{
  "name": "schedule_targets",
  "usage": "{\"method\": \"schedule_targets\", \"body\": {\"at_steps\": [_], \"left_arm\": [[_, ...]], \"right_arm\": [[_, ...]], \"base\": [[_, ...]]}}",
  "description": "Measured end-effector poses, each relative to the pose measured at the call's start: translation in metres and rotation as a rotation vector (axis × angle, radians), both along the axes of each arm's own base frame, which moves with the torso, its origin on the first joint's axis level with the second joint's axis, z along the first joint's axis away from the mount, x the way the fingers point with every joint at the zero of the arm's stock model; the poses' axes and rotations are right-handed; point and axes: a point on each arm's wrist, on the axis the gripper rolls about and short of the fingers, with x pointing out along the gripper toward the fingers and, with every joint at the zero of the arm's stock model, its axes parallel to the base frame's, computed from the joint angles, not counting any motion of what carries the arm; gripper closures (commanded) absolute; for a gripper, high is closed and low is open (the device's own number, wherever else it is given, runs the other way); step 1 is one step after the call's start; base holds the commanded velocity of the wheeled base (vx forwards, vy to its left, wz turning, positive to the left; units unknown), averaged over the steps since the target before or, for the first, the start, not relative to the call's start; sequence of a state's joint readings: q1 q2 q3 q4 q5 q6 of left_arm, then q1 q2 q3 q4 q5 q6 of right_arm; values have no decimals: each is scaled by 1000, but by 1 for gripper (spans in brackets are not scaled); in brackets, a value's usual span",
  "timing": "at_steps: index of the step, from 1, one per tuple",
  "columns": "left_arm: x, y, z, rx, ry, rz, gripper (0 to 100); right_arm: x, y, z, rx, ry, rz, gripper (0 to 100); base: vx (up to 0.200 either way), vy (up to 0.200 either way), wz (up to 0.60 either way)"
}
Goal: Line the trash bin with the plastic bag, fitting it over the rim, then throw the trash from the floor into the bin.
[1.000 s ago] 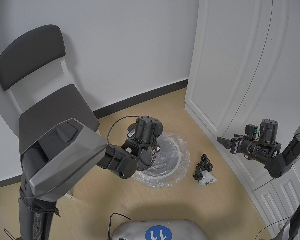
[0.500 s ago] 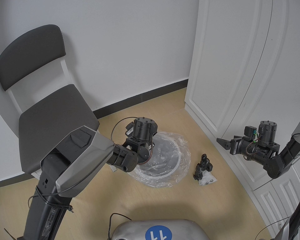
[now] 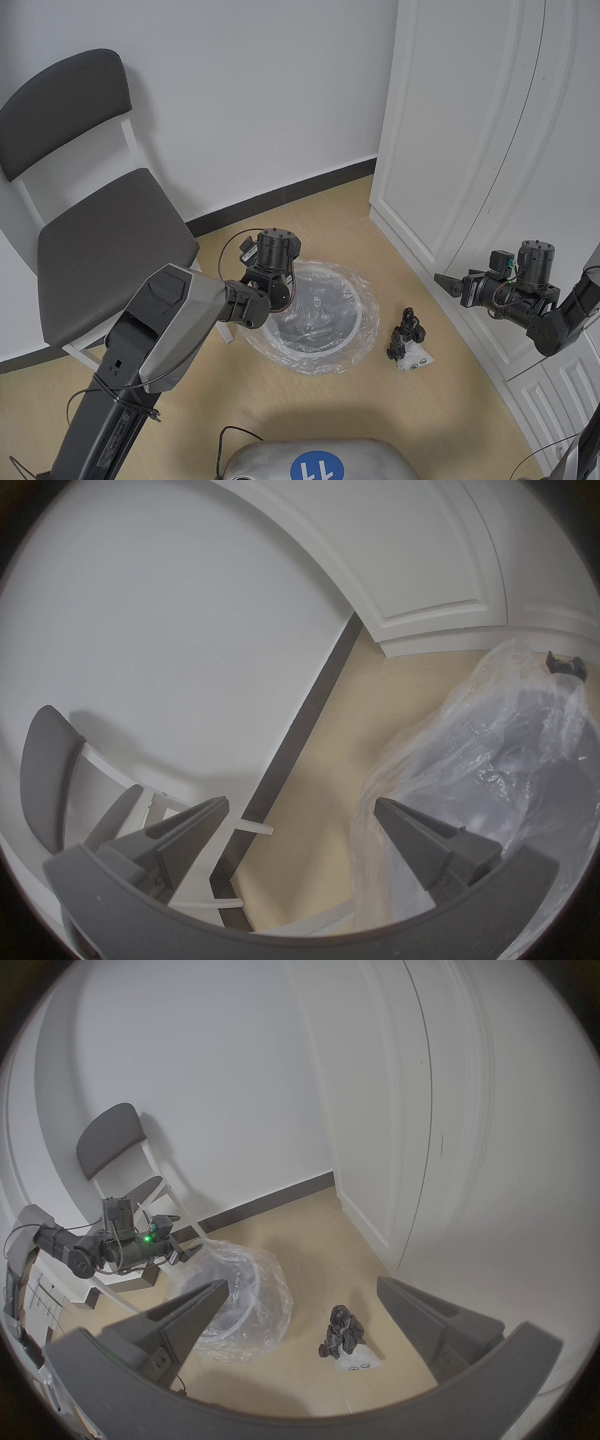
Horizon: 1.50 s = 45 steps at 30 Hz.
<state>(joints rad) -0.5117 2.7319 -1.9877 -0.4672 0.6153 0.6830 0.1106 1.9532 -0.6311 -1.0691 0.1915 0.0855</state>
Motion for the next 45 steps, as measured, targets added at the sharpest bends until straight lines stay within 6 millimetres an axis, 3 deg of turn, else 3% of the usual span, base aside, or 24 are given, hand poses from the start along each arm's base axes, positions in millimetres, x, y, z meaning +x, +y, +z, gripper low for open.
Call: {"method": "schedule_targets", "body": {"at_steps": [11, 24, 37, 45], "left_arm": [[9, 11, -2, -18, -63, 66, 0], [24, 40, -32, -2, -33, 120, 0], [13, 17, -58, 5, 8, 76, 0], [12, 16, -60, -39, 2, 86, 0]], "right_arm": [[1, 1, 0, 2, -25, 3, 0], [3, 3, -6, -1, -18, 8, 0], [3, 4, -9, -2, -6, 11, 0], [4, 5, -12, -4, 0, 12, 0]], "base": [[0, 0, 0], [0, 0, 0], [0, 0, 0], [0, 0, 0]]}}
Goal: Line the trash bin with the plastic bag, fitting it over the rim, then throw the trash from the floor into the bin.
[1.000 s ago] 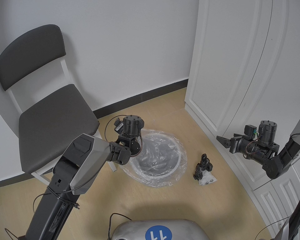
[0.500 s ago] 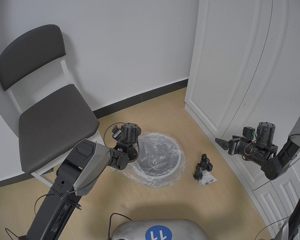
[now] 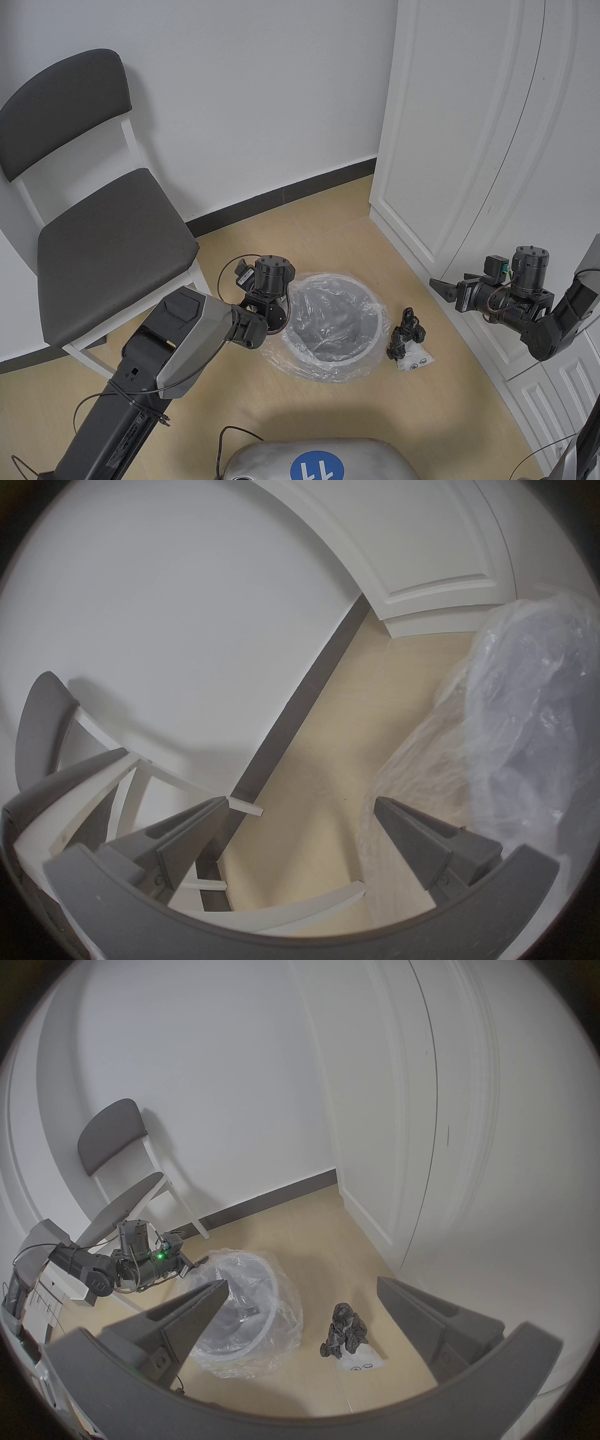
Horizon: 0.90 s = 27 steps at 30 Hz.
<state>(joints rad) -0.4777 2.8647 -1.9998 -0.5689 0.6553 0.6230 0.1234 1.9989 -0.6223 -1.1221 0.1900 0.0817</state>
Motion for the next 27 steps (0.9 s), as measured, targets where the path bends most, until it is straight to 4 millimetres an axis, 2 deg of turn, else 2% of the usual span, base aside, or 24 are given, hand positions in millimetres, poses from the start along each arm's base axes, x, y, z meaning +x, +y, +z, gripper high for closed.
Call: {"method": "schedule_targets", "body": {"at_steps": [5, 18, 27], "left_arm": [[3, 5, 0, -39, -9, 20, 0], [2, 6, -7, -295, -32, 78, 0], [2, 10, -14, -363, 12, 78, 0]], "right_arm": [[1, 0, -2, -1, 5, 1, 0], [4, 1, -10, -3, 26, 0, 0], [7, 0, -16, -4, 42, 0, 0]], "base": [[0, 0, 0], [0, 0, 0], [0, 0, 0]]}}
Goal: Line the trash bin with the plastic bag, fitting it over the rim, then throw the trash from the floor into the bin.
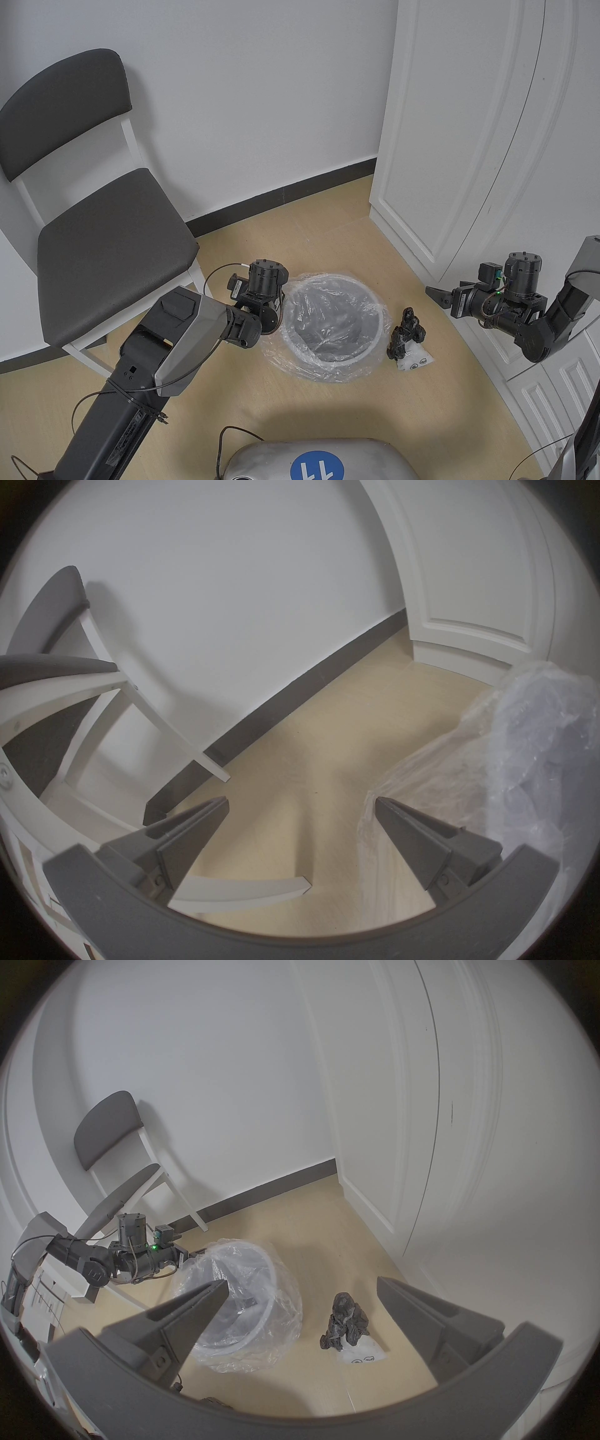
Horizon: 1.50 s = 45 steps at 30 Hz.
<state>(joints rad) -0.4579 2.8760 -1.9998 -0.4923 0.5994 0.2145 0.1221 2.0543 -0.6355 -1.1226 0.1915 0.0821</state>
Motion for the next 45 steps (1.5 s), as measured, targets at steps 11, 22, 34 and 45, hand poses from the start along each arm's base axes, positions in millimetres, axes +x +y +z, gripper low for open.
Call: {"method": "schedule_targets", "body": {"at_steps": [11, 22, 34, 45], "left_arm": [[2, 10, -20, 6, 48, -9, 0], [9, 27, -30, -46, 50, 12, 0], [-5, -6, 17, -193, 25, 6, 0], [-33, -10, 50, -171, 108, -11, 0]], "right_arm": [[2, -1, -4, 0, 3, -3, 0], [7, 1, -16, -1, 9, 0, 0], [8, 4, -26, 10, 15, 36, 0], [7, 3, -30, 9, 34, 38, 0]], "base": [[0, 0, 0], [0, 0, 0], [0, 0, 0], [0, 0, 0]]}}
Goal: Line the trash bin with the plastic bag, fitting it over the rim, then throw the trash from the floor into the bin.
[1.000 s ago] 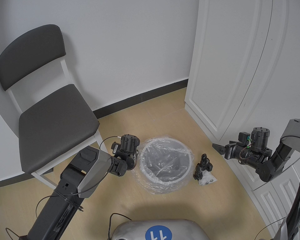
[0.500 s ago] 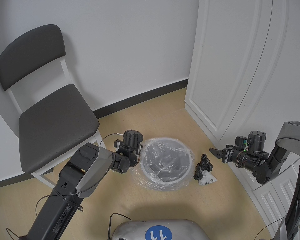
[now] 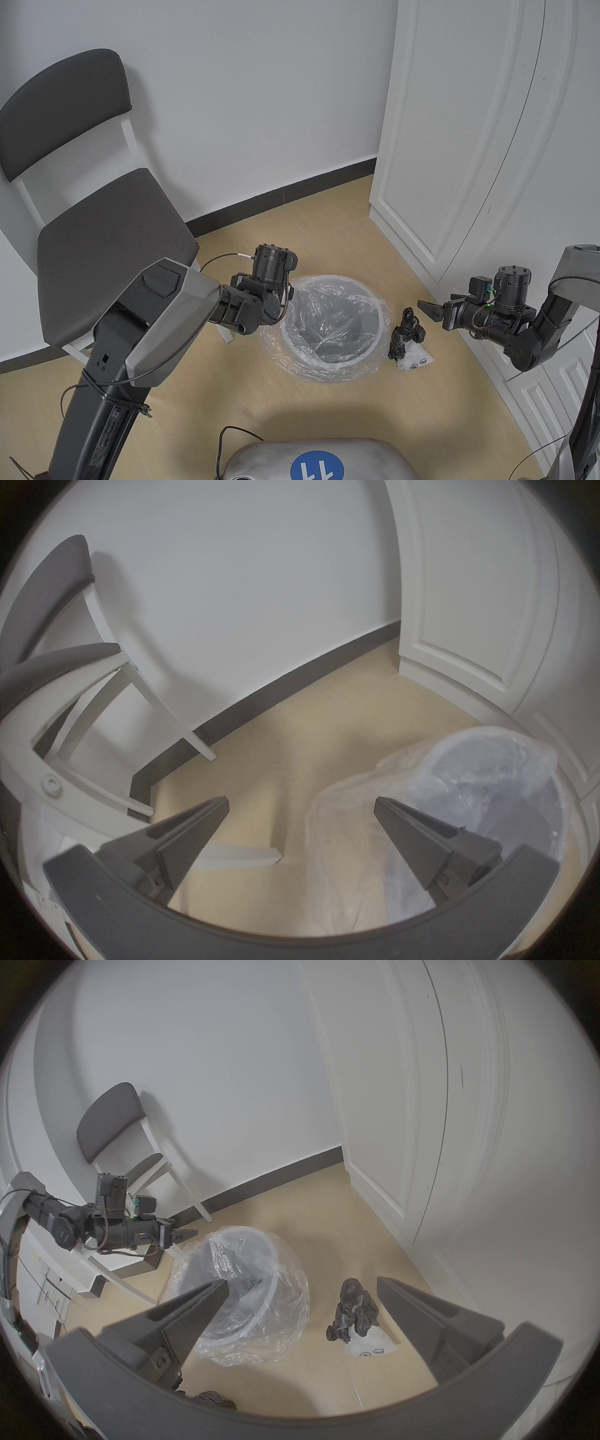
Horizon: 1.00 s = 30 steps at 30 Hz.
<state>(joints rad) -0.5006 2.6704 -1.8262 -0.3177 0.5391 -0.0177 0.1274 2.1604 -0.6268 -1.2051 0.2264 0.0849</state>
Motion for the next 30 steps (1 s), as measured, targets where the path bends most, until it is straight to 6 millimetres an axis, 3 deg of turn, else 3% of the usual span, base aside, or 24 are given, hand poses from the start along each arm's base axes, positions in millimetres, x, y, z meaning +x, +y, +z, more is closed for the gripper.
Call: {"method": "schedule_targets", "body": {"at_steps": [11, 21, 24, 30], "left_arm": [[-49, 17, 16, 21, 53, -23, 0], [-104, 29, 33, -87, -88, -121, 0], [-113, 32, 42, -115, -132, -133, 0], [-126, 36, 52, -145, -186, -148, 0]], "right_arm": [[5, 2, -21, -9, 103, 10, 0], [25, 11, -68, -3, 231, 20, 0], [32, 14, -81, 2, 300, 16, 0], [53, 14, -90, 18, 349, -1, 0]], "base": [[0, 0, 0], [0, 0, 0], [0, 0, 0], [0, 0, 0]]}}
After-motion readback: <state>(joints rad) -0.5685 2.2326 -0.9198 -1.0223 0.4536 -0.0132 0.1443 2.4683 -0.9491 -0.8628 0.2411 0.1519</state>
